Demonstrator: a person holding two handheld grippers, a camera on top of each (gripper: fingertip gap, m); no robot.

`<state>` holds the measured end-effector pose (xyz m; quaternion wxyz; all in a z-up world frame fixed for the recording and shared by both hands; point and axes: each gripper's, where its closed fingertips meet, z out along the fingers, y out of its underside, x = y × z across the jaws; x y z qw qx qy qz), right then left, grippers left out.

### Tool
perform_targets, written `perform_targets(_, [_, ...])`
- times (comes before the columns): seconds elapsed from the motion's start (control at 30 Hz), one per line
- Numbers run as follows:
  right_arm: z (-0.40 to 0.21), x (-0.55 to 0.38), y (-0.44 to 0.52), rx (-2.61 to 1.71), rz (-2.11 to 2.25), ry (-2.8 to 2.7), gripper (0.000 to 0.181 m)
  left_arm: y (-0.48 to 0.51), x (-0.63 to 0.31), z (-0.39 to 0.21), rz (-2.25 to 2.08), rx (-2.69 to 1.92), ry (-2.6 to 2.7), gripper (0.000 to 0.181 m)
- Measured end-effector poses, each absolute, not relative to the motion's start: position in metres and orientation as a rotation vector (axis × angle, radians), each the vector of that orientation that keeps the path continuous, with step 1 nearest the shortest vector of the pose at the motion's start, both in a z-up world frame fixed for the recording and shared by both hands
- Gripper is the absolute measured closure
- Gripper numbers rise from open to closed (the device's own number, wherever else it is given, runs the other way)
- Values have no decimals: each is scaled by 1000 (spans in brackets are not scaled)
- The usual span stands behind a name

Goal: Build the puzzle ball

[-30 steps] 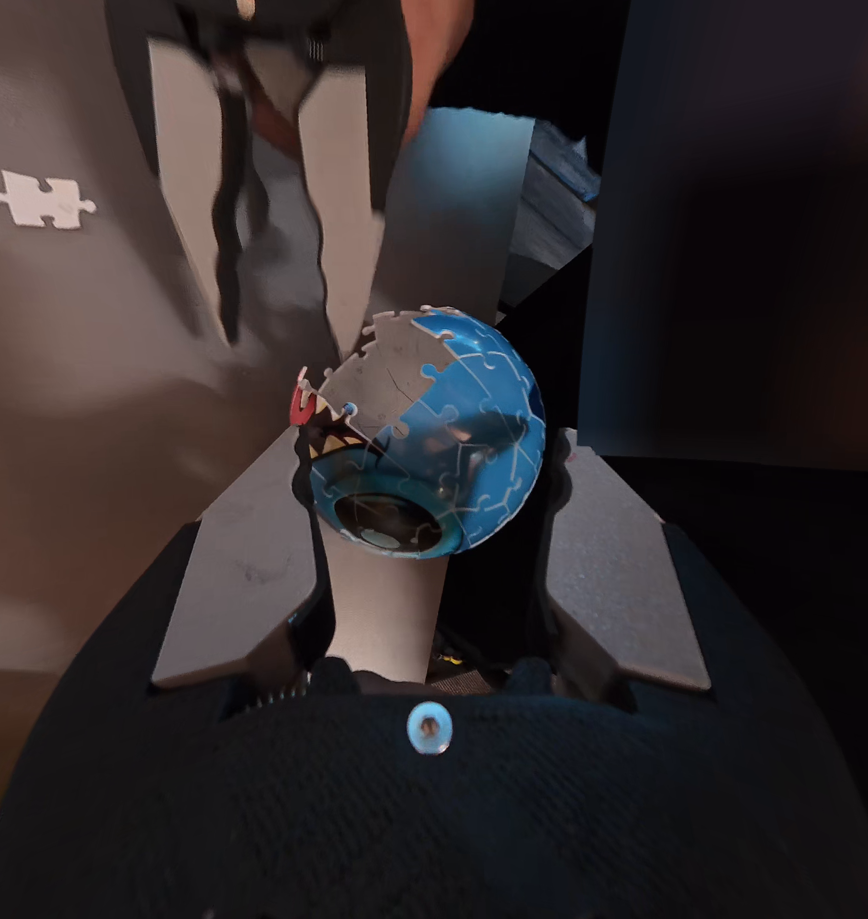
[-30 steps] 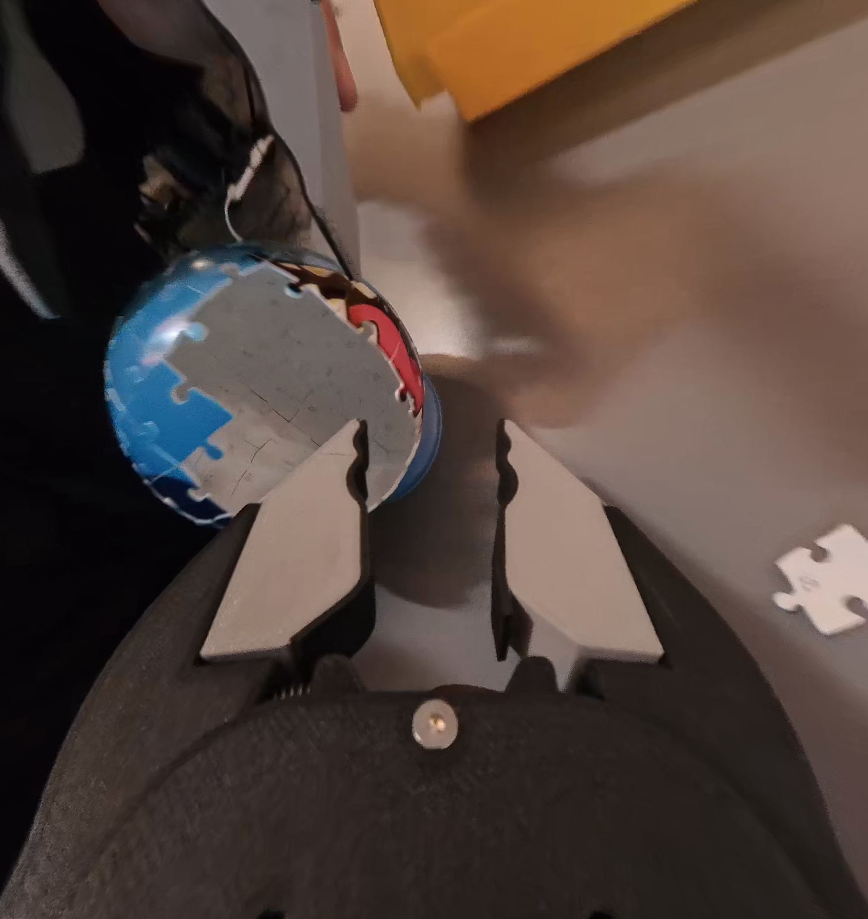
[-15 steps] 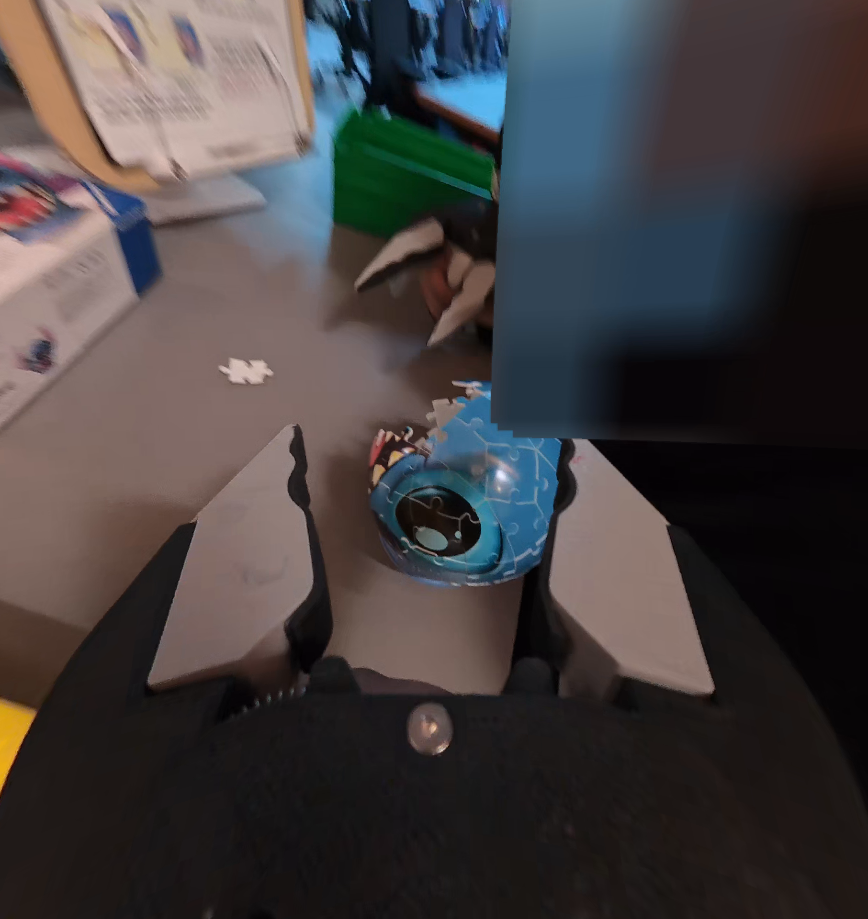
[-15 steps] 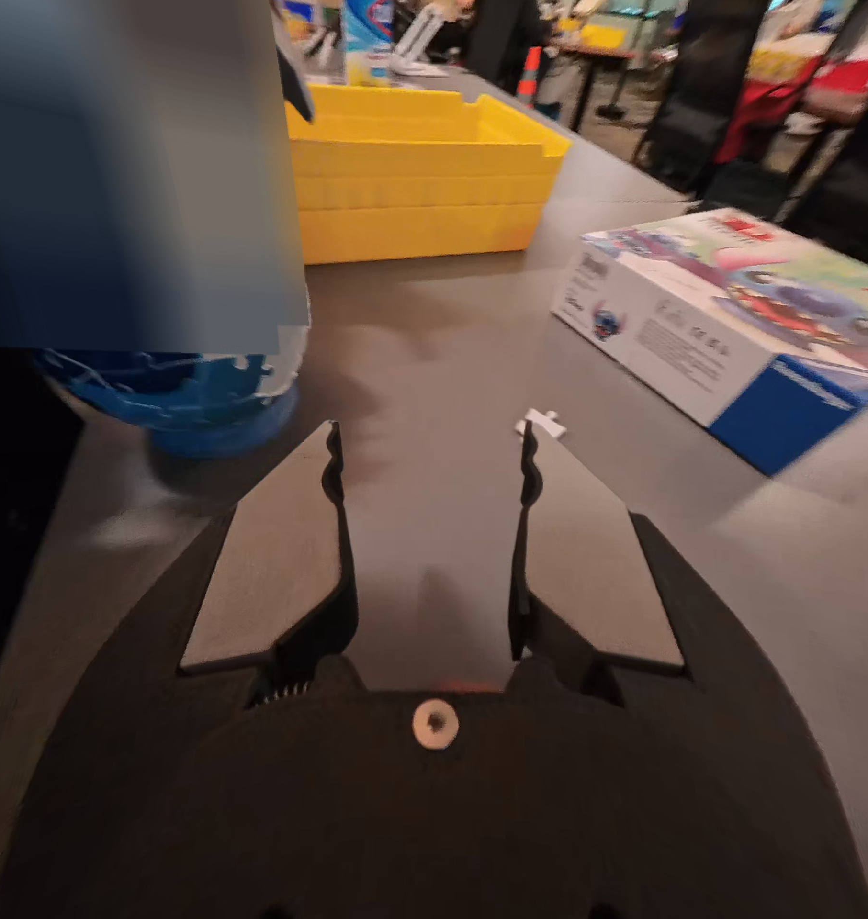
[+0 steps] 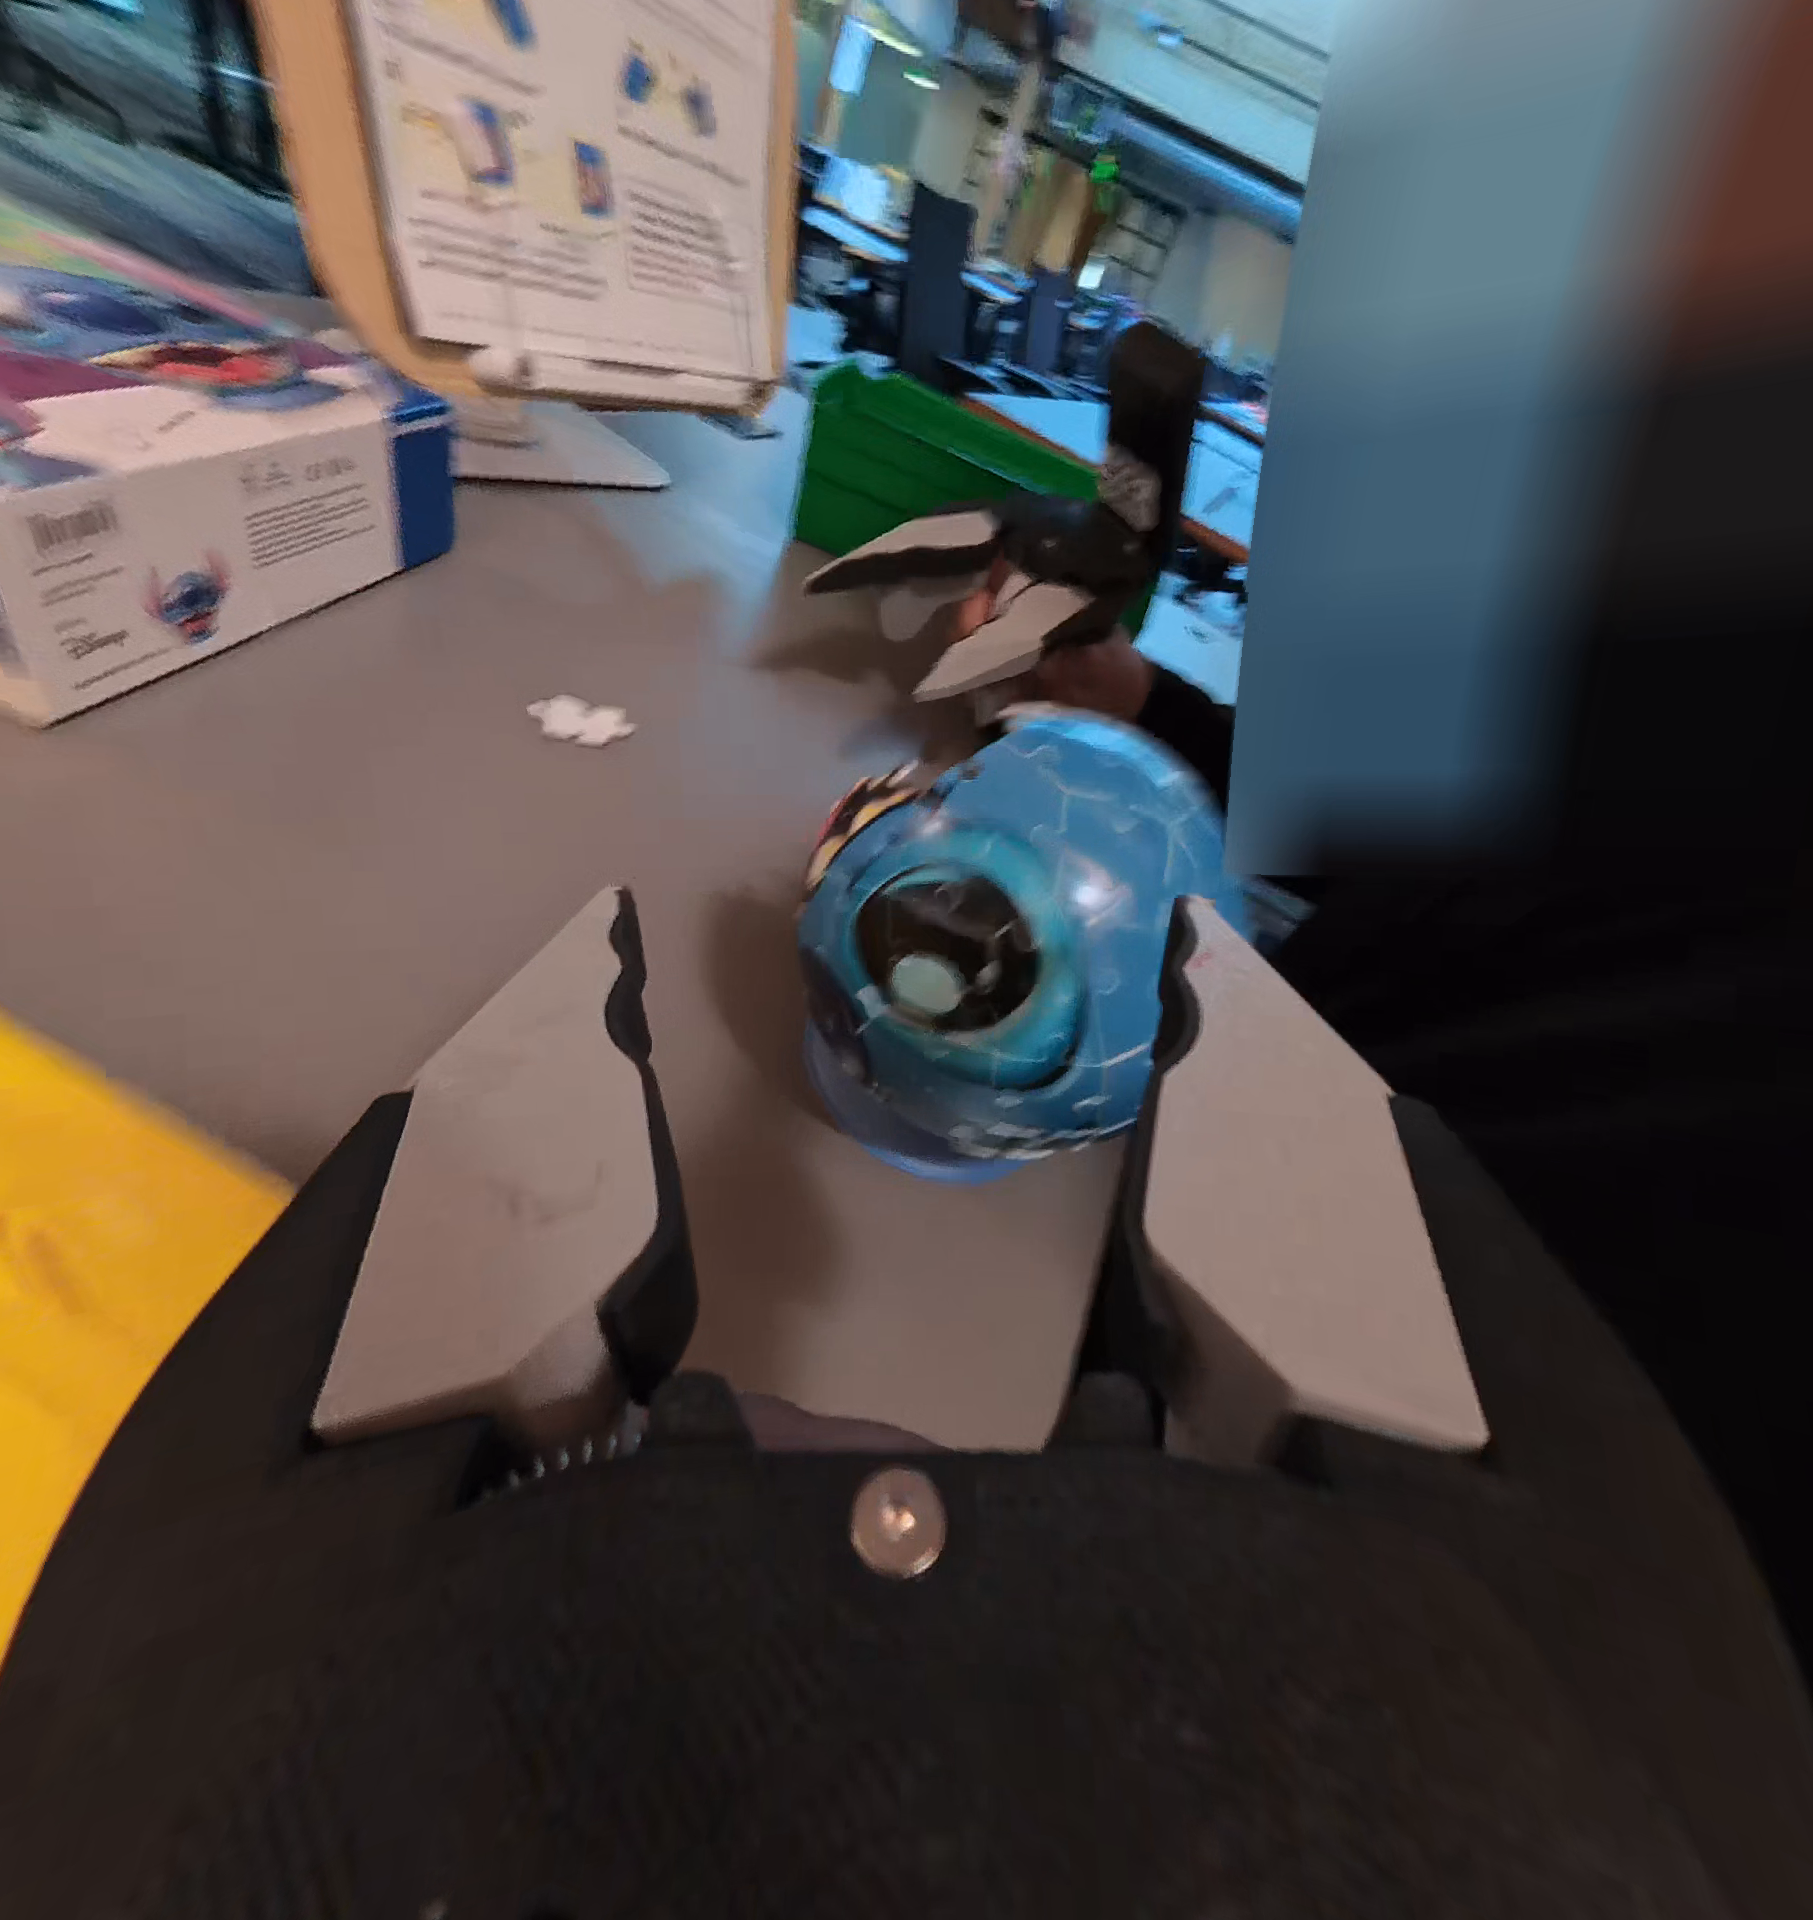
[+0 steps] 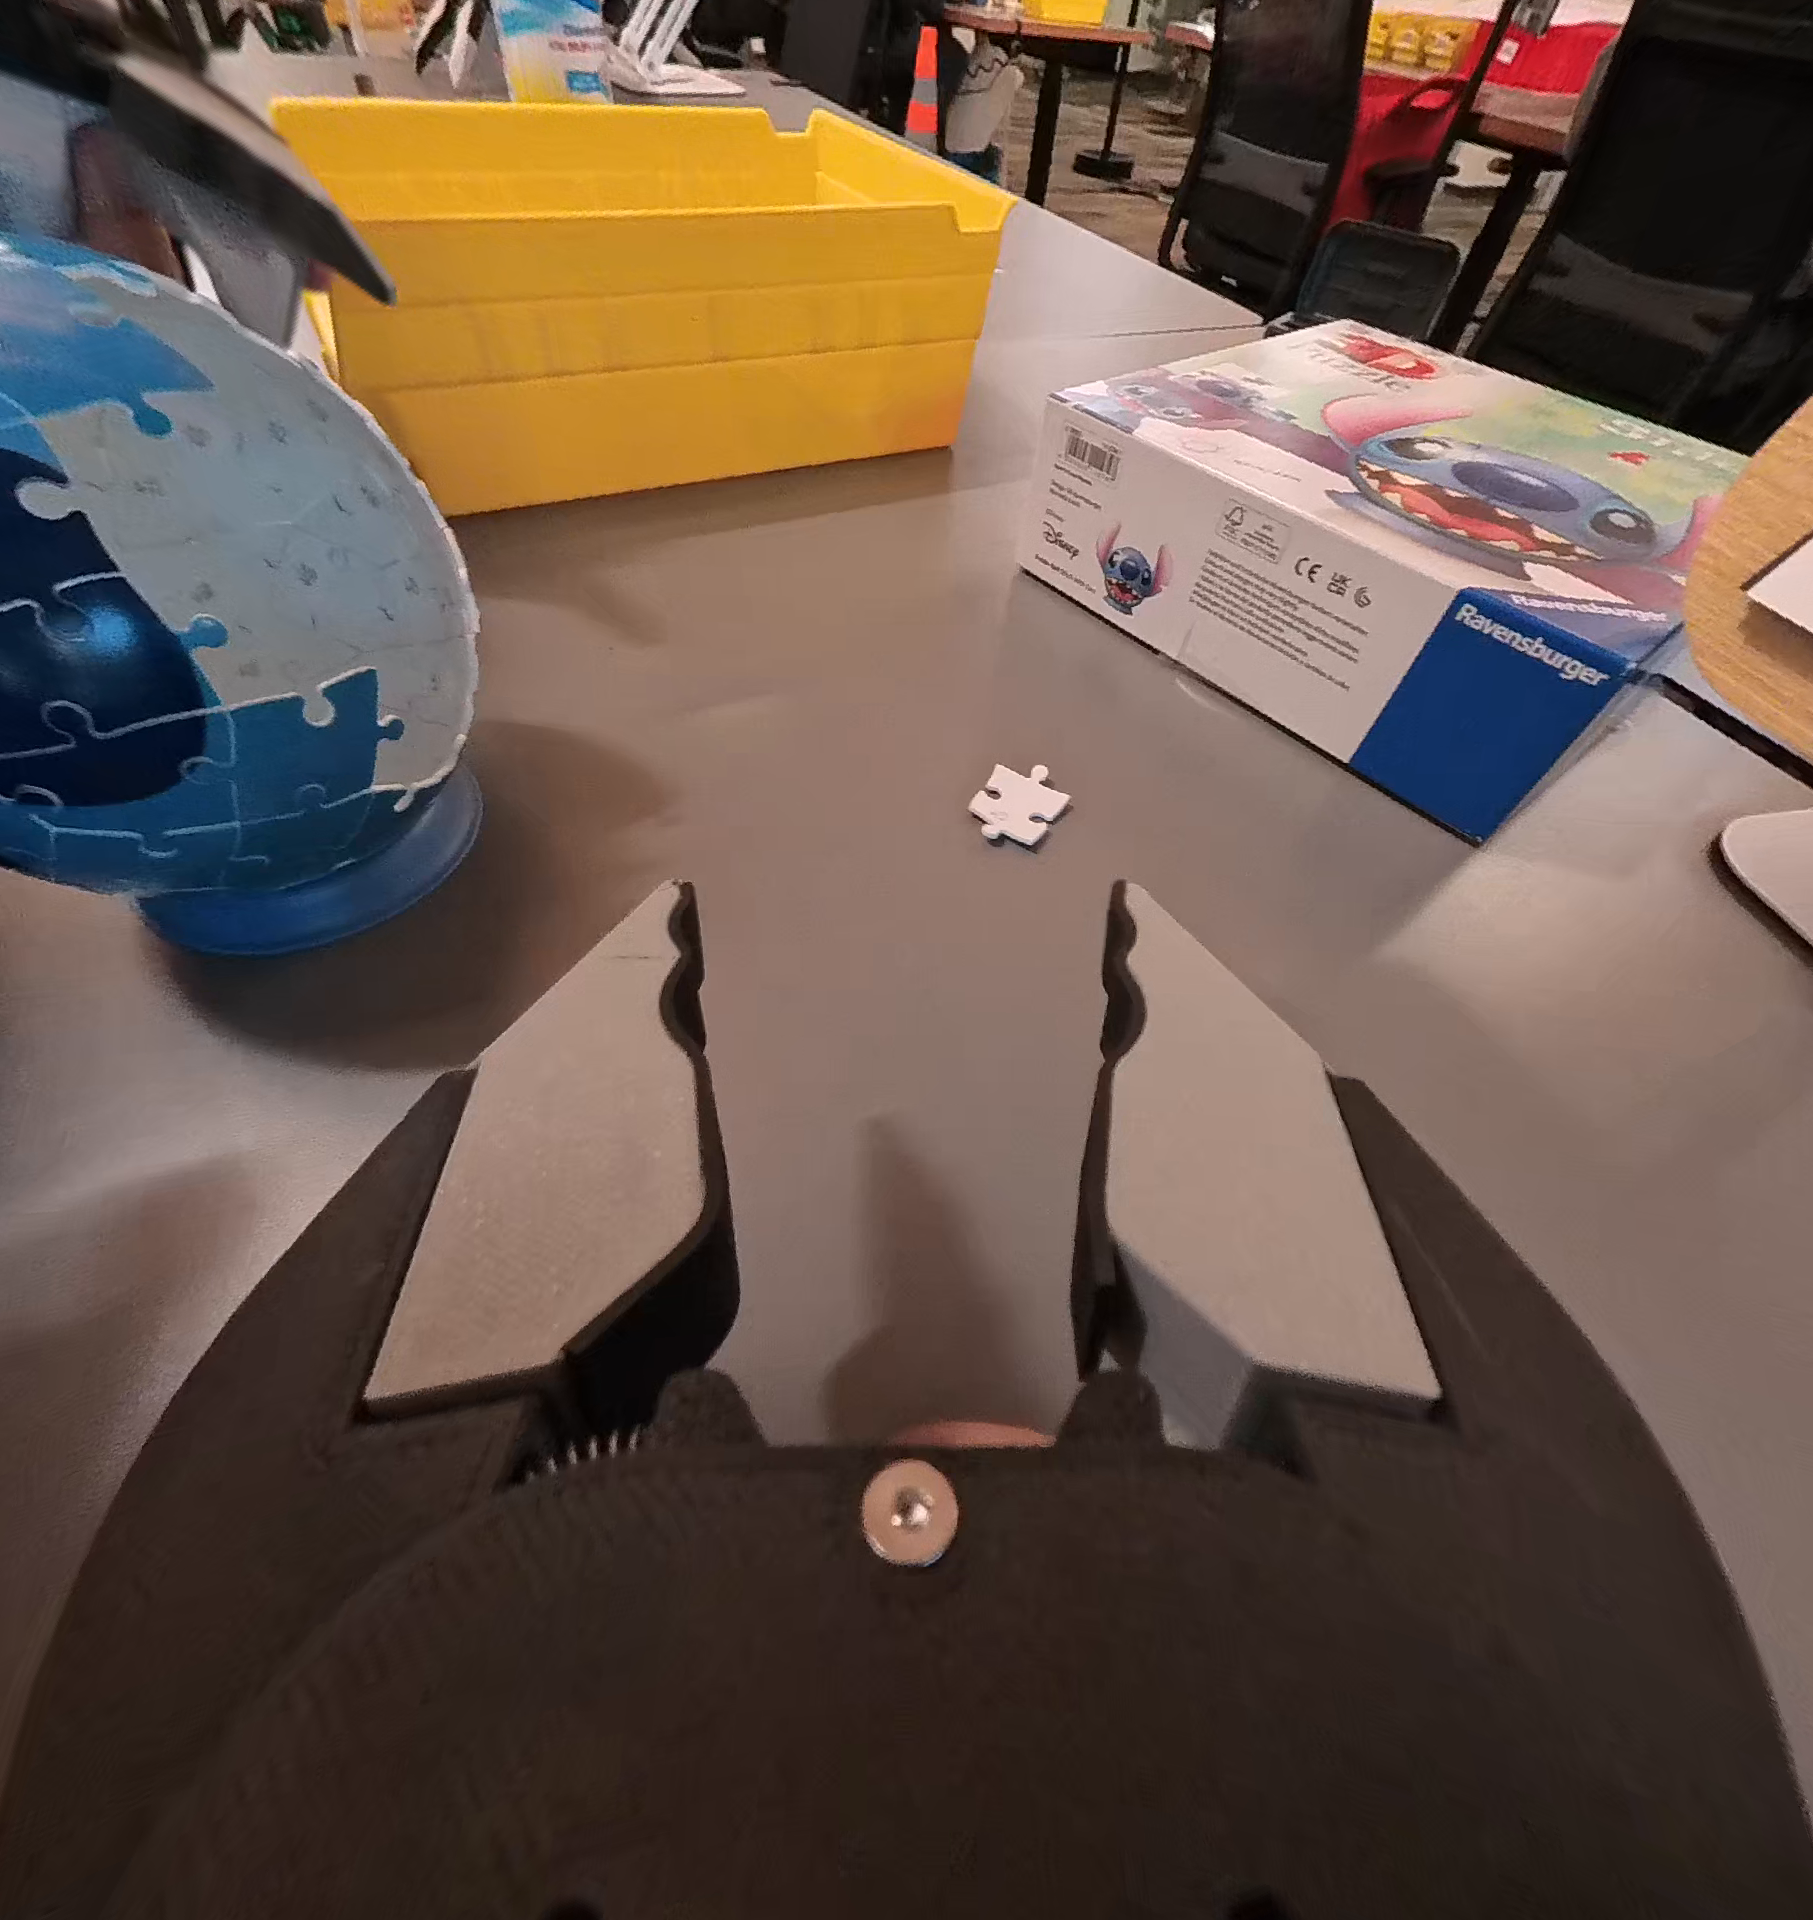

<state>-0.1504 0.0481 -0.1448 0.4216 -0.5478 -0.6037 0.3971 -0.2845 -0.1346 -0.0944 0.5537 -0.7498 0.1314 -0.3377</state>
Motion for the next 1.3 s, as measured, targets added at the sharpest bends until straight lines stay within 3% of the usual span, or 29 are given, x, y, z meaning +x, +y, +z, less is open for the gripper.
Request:
perform_targets(0.23, [-149, -148, 66, -1430, 949, -1456, 106, -137, -290, -140, -622, -1842, 337, 84])
perform_targets(0.33, [-149, -146, 76, -1434, 911, -1427, 107, -143, -292, -127, -712, -1757, 334, 85])
perform_targets(0.5, [-150, -143, 96, -1455, 844, -1382, 108, -146, -303, -115, -771, -1668, 304, 105])
perform_targets(1.3, [-149, -147, 119, -1476, 817, -1338, 107, -157, -304, -95, -587, -1486, 363, 109])
